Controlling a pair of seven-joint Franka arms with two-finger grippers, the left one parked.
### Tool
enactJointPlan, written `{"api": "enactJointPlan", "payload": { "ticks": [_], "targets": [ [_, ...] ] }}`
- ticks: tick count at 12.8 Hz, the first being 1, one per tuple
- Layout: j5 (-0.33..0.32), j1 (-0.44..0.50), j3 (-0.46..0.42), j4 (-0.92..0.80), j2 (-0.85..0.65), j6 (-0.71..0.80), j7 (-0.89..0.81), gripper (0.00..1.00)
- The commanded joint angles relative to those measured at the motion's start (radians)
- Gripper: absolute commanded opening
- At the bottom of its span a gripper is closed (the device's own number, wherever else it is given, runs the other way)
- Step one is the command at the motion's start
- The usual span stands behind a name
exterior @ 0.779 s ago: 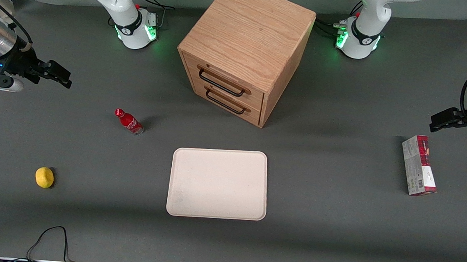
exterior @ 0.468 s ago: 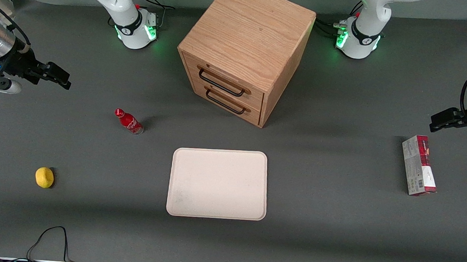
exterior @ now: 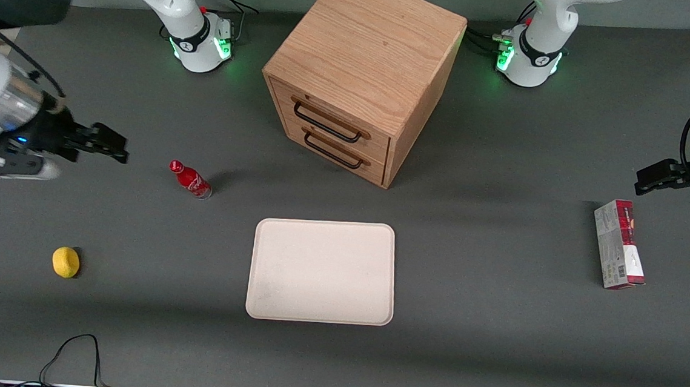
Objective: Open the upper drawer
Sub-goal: 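Move the right gripper to the upper drawer's black handle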
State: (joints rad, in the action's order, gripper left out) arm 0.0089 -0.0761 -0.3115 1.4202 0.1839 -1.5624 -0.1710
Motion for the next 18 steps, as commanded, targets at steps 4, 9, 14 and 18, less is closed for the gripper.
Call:
{"api": "enactJointPlan", "payload": {
  "ticks": [4,9,14,18],
  "targets": [
    [0.016,0.006,-0.349,-0.133,0.155,0.031,0.122,1.0],
    [0.045,0.007,-0.537,-0.092,0.203,0.009,0.195,1.0],
    [0.074,-0.004,-0.546,0.104,0.213,-0.182,0.422,1.0],
    [0.079,-0.017,-0.538,0.166,0.209,-0.18,0.533,1.0]
  ]
}}
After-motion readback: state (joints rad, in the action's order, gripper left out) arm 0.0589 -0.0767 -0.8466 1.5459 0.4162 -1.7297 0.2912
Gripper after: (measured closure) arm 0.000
